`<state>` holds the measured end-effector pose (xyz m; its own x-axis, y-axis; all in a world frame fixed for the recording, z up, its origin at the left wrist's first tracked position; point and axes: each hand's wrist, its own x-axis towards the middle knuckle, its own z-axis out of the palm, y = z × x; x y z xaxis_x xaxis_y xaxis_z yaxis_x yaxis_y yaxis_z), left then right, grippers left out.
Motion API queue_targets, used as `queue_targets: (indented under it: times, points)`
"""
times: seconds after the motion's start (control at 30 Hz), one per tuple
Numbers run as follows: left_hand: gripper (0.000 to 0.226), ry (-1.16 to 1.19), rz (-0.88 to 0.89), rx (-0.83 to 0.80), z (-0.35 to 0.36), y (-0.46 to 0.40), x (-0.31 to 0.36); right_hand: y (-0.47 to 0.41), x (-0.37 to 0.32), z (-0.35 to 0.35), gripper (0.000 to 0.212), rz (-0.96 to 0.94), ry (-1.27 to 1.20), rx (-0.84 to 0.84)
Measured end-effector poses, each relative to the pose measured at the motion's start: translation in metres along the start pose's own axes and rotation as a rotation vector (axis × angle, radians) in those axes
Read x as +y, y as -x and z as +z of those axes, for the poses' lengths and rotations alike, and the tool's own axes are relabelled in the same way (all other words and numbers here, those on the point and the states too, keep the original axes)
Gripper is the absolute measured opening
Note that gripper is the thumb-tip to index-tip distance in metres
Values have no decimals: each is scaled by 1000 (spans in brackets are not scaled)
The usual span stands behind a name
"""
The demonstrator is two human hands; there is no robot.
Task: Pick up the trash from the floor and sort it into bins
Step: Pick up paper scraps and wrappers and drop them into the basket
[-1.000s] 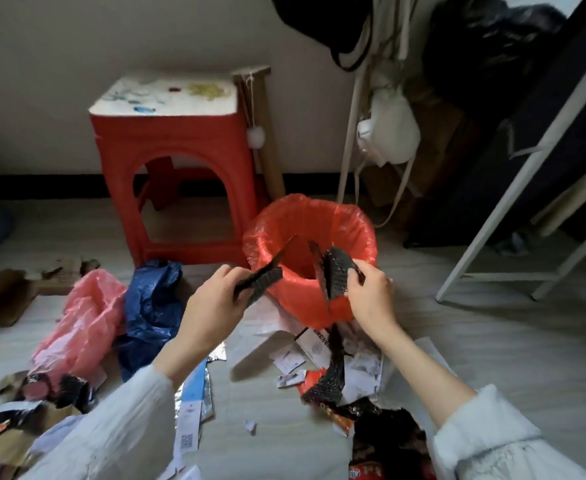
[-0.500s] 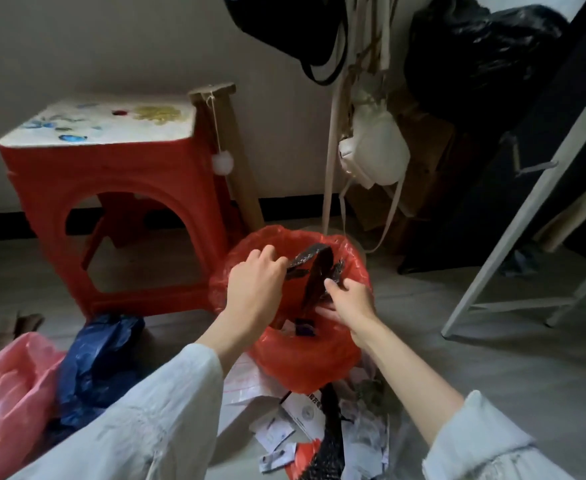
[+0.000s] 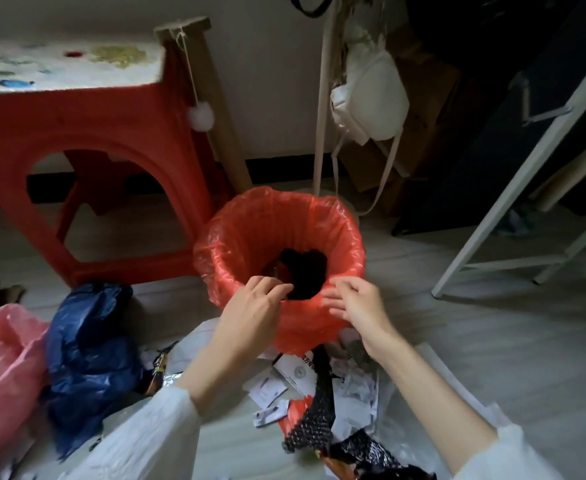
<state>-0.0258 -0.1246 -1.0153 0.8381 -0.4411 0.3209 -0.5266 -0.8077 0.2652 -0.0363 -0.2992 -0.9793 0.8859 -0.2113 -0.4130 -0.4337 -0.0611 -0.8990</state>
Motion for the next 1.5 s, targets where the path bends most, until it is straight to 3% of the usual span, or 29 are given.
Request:
queue_targets:
  times: [0.2, 0.43, 0.53, 0.63, 0.73, 0.9, 0.97, 1.07, 1.17, 1.23, 1.33, 1.5]
  points:
    - [30, 139, 20, -226, -1, 49, 56, 75, 53, -56, 17, -74, 546, -93]
    - [29, 187, 71, -368, 1, 76, 94, 127, 112, -100, 63, 53, 1086, -288]
    - [29, 196, 64, -400, 3, 80, 94, 129, 129, -100, 58, 2, 1265, -286]
    - [27, 193, 60, -438, 5, 85, 90, 127, 142, -97, 33, -89, 1308, -170]
    - [29, 177, 30, -509, 3, 86, 87, 127, 135, -95, 24, -170, 1221, -1]
    - [61, 262, -36, -612, -7, 83, 100, 130, 96, -98, 20, -328, 838, 213]
    - [61, 313, -70, -539, -13, 81, 104, 134, 80, -98, 19, -399, 626, 258]
    - [23, 234, -70, -215, -29, 83, 107, 143, 61, -90, 17, -472, 450, 249]
    - [12, 98, -20, 13, -53, 91, 105, 156, 47, -87, 18, -464, 385, 76]
    - [19, -4, 16, 77, -67, 94, 97, 160, 40, -89, 22, -415, 474, -149]
    - [25, -110, 78, 93, -92, 100, 85, 172, 29, -88, 49, -379, 608, -375]
    - [24, -164, 280, 134, -122, 112, 79, 178, 8, -75, 62, -372, 665, -293]
